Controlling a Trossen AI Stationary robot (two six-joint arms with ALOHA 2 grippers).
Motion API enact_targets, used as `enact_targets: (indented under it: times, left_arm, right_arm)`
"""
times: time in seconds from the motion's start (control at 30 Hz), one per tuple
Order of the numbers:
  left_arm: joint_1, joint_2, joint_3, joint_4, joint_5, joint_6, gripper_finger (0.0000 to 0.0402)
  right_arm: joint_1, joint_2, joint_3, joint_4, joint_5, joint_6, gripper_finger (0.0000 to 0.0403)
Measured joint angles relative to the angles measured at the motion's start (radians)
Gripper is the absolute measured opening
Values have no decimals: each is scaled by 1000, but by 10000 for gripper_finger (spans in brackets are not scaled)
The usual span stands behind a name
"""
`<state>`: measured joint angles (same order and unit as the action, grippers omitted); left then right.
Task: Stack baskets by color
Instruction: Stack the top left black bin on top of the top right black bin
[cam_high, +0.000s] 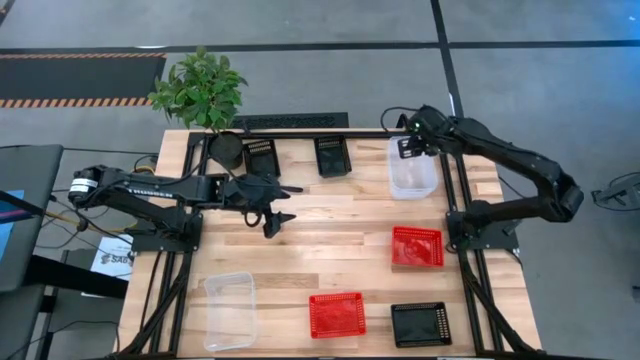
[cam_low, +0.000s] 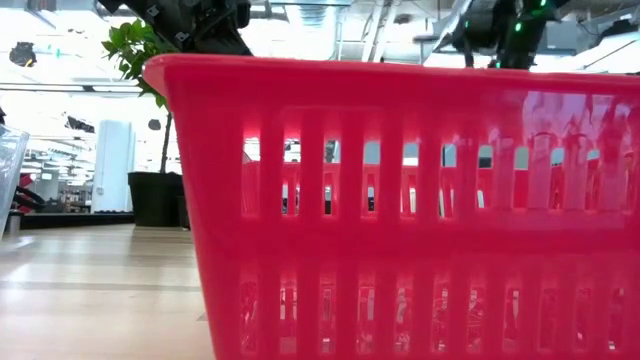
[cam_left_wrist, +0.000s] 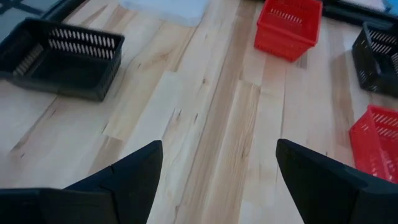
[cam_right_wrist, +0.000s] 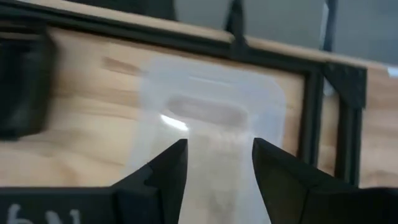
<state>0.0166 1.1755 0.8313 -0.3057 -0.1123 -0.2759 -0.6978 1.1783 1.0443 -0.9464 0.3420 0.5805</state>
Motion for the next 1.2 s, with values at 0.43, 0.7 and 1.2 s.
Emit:
enact_targets:
  times: [0.43, 0.7, 1.2]
  left_arm:
    - [-79, 0, 123, -415, 37, -34, 300]
    - [-133, 0, 128, -523, -132, -65, 300]
    - [322, 149, 128, -423, 7, 447, 300]
  right_arm:
    - [290, -100, 7, 99, 0, -71, 187]
    - [515, -89, 7, 160, -2, -118, 173]
    - [983, 20, 6, 210, 208, 9, 153]
